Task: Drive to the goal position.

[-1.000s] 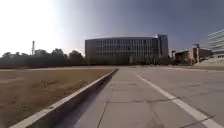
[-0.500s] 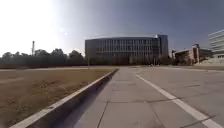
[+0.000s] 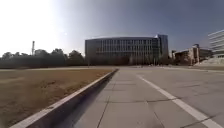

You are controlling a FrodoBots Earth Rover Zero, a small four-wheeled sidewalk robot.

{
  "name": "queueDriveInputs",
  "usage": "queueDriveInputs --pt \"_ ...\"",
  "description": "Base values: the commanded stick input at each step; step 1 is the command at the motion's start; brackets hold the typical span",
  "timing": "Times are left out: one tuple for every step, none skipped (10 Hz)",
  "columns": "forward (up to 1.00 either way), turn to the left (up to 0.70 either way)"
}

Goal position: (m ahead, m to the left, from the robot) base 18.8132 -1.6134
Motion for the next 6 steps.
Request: queueDriveInputs --pt "0.05 0.0" --pt "0.05 0.0" --pt "0.05 0.0" --pt "0.05 0.0" --pt "0.05 0.0" --pt "0.05 0.0"
